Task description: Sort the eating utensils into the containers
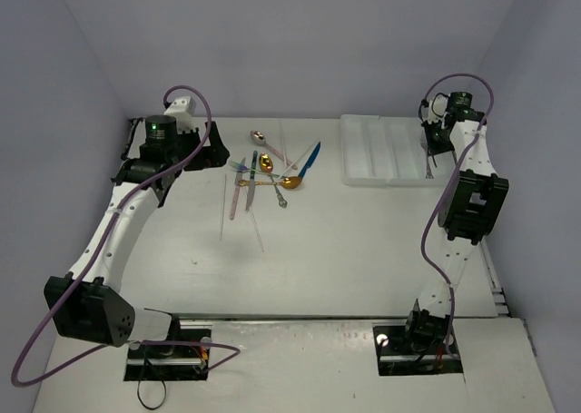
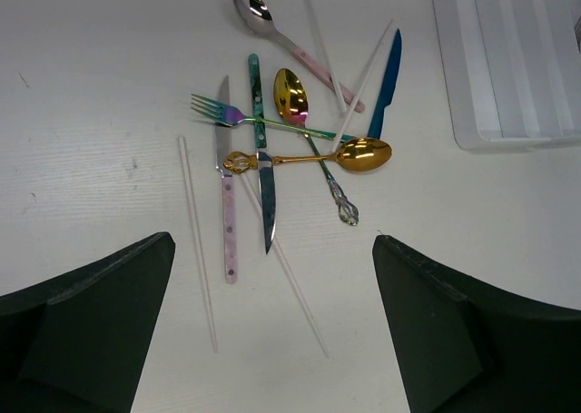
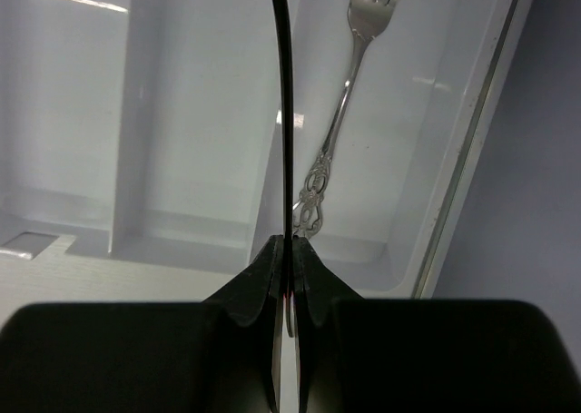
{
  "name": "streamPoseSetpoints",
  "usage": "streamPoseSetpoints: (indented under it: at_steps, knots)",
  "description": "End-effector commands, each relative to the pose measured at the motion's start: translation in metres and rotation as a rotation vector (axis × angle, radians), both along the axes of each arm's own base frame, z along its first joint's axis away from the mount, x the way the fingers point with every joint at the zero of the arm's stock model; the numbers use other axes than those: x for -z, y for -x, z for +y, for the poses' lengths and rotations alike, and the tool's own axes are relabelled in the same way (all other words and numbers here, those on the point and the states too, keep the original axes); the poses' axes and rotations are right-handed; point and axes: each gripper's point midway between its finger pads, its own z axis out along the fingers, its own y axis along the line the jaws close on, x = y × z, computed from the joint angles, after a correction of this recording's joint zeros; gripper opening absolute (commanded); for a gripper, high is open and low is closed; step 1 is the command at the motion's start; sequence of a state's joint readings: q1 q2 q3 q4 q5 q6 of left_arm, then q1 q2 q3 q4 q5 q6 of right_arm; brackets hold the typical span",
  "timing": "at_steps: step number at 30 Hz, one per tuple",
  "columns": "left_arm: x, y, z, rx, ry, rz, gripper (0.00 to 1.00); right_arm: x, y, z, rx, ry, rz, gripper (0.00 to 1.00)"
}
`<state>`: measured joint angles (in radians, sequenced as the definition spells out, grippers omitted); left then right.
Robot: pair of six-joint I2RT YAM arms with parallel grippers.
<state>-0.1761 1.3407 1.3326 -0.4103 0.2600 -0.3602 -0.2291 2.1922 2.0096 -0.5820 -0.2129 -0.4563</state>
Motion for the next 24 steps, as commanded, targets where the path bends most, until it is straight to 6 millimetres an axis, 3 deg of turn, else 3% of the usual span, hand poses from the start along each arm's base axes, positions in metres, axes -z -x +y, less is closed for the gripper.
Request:
streamPoseSetpoints:
  at_steps: [1,9,16,24]
  knots:
    - [-0.022,-0.004,0.003,-0.003,-0.006,-0.09,0.92,-0.005,-0.014,-0.017,0.031,0.015,-0.032,0.0]
    - [-0.014,-0.006,0.0,0.008,-0.004,-0.073,0.92,0.024,-0.019,-0.022,0.034,0.019,0.012,0.0]
    - [-0.007,-0.009,0.0,0.011,-0.004,-0.052,0.92,0.041,-0.024,-0.031,0.043,0.05,0.037,0.12]
    - [-0.008,-0.012,0.0,0.006,-0.009,-0.048,0.92,0.031,-0.029,-0.027,0.061,0.02,0.008,0.24]
